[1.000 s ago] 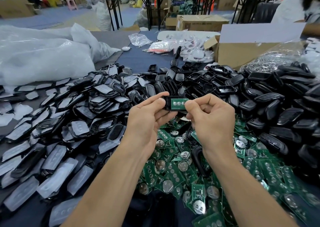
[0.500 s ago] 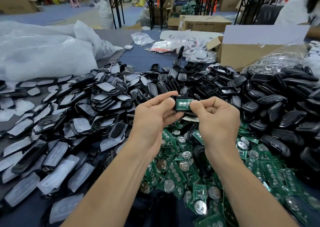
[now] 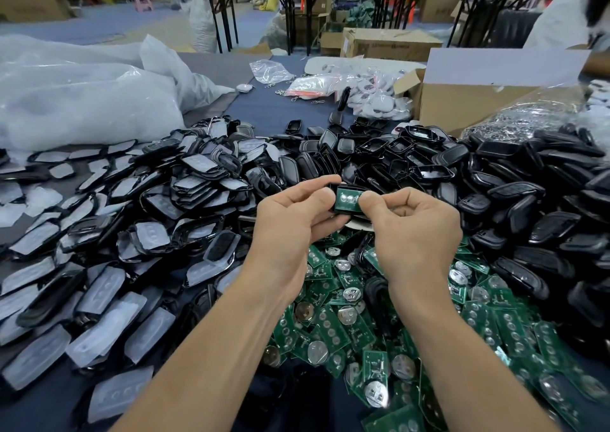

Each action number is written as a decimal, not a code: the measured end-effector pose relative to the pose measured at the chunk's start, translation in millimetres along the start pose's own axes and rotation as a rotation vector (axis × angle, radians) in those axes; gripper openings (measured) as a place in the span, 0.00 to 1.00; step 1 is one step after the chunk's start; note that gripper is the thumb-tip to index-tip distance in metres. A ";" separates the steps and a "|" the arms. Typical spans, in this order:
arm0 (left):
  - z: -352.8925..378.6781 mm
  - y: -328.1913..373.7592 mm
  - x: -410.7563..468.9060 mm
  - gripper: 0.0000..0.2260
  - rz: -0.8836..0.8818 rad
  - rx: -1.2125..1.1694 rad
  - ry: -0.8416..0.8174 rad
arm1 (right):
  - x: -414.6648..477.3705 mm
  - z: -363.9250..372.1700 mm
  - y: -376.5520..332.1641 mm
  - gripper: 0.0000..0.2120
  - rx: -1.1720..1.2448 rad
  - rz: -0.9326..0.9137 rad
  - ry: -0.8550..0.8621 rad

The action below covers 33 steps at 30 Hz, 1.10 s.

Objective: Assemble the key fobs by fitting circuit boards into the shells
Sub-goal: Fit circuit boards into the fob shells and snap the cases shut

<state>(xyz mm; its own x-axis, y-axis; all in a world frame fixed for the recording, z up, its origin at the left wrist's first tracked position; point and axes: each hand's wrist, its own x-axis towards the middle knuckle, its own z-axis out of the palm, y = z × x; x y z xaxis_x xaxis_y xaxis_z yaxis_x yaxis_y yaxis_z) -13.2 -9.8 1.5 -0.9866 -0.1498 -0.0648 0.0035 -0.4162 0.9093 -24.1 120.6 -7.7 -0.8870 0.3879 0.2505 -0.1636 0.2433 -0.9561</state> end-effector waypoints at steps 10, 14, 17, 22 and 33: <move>-5.3 0.0 4.6 0.19 0.126 0.109 0.083 | 1.5 -3.3 -2.2 0.14 -0.256 -0.040 -0.149; -6.1 -1.3 3.2 0.14 0.116 0.187 0.070 | 0.6 -0.7 -2.2 0.08 -0.033 -0.055 -0.319; -12.1 1.6 2.7 0.07 0.330 0.849 0.021 | 7.7 -9.9 -1.9 0.14 -0.087 -0.105 -0.370; -21.7 8.3 3.2 0.15 0.282 1.077 -0.164 | 9.4 -14.1 -4.1 0.09 -0.183 -0.192 -0.492; -65.5 42.6 25.0 0.02 0.169 -0.117 0.499 | 13.8 36.9 -23.4 0.11 -0.323 -0.173 -0.668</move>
<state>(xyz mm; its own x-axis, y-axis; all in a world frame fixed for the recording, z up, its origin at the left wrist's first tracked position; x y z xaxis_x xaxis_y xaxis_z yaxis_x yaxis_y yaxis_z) -27.0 -90.0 11.8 -0.7732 -0.6195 -0.1355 0.2016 -0.4427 0.8737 -48.5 87.5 12.5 -0.9500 -0.2744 0.1490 -0.2803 0.5394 -0.7940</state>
